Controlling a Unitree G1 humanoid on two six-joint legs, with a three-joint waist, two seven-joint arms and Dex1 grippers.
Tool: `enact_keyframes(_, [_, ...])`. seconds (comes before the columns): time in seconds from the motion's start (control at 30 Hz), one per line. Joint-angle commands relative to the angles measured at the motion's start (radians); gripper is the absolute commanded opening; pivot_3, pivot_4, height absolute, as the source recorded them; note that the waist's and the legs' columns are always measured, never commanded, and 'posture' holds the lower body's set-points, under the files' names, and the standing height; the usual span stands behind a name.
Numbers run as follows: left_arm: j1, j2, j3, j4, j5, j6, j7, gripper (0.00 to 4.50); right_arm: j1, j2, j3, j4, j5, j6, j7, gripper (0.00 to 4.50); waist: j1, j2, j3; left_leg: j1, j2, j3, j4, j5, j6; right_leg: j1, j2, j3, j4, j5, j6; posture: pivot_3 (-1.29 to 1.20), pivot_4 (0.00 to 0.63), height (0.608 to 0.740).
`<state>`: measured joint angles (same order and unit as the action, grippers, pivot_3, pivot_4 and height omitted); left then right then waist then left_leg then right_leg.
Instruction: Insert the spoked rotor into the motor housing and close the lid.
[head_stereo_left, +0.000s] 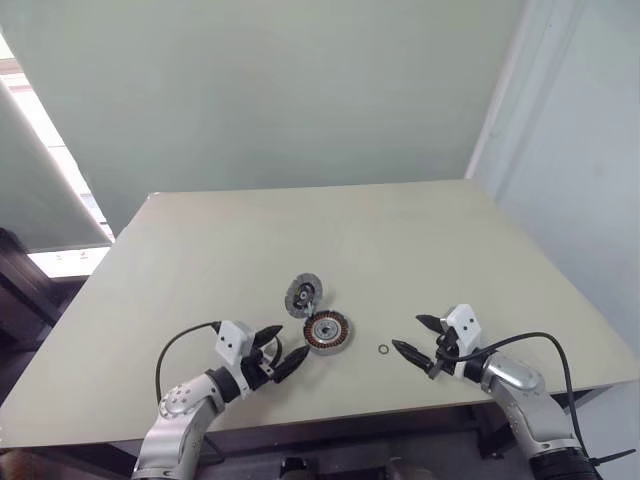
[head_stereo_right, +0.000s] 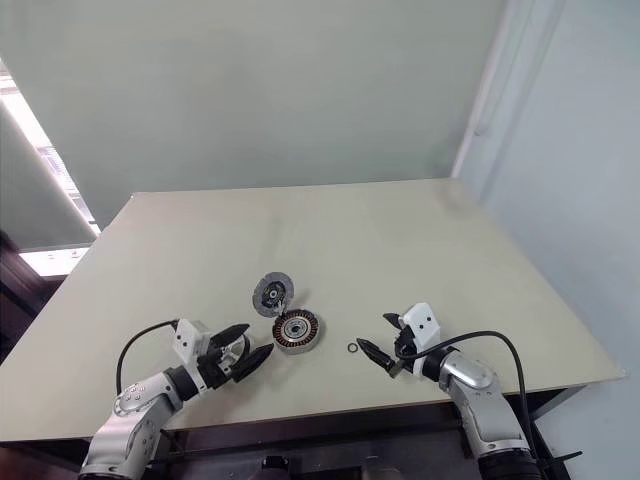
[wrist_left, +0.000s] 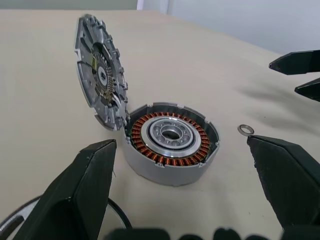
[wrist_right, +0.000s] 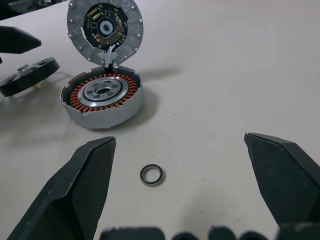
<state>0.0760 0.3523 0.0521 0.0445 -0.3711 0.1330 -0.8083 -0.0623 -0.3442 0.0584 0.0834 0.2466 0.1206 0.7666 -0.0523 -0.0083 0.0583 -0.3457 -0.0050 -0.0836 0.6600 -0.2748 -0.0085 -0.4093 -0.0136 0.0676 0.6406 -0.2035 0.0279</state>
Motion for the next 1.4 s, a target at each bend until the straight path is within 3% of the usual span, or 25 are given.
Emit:
enact_keyframes(0.03, [-0.001, -0.002, -0.002, -0.056, -0.013, -0.011, -0.002, 4.49, -0.01, -0.007, -0.022, -0.045, 0.026, 0.005, 0.002, 4.5, 0.0, 0.0, 0.0, 0.0, 0.0, 0.0, 0.0, 0.0, 0.0, 0.0, 0.0, 0.0, 0.0, 0.0, 0.0, 0.0, 0.0, 0.74])
enact_keyframes(0.4, [-0.021, 0.004, 0.011, -0.043, -0.014, -0.013, -0.004, 4.49, -0.019, -0.016, -0.008, -0.053, 0.018, 0.032, 0.002, 4.5, 0.0, 0.0, 0.0, 0.0, 0.0, 0.0, 0.0, 0.0, 0.0, 0.0, 0.0, 0.0, 0.0, 0.0, 0.0, 0.0, 0.0, 0.74])
enact_keyframes(0.63, [-0.02, 0.013, -0.008, -0.049, -0.014, 0.013, -0.025, 4.49, -0.01, -0.064, 0.049, -0.11, -0.015, 0.204, -0.016, 4.5, 0.0, 0.0, 0.0, 0.0, 0.0, 0.0, 0.0, 0.0, 0.0, 0.0, 0.0, 0.0, 0.0, 0.0, 0.0, 0.0, 0.0, 0.74])
enact_keyframes(0.9, [-0.028, 0.044, -0.044, -0.029, 0.014, 0.018, -0.054, 4.49, -0.036, 0.026, 0.062, -0.043, -0.05, 0.219, -0.135, 4.5, 0.0, 0.0, 0.0, 0.0, 0.0, 0.0, 0.0, 0.0, 0.0, 0.0, 0.0, 0.0, 0.0, 0.0, 0.0, 0.0, 0.0, 0.74])
enact_keyframes(1.4, [-0.046, 0.049, -0.04, -0.01, 0.019, 0.01, -0.073, 4.49, -0.08, 0.086, 0.12, 0.086, -0.112, 0.165, -0.158, 4.5, -0.001, 0.0, 0.0, 0.0, 0.0, 0.0, 0.0, 0.0, 0.0, 0.0, 0.0, 0.0, 0.0, 0.0, 0.0, 0.0, 0.0, 0.74])
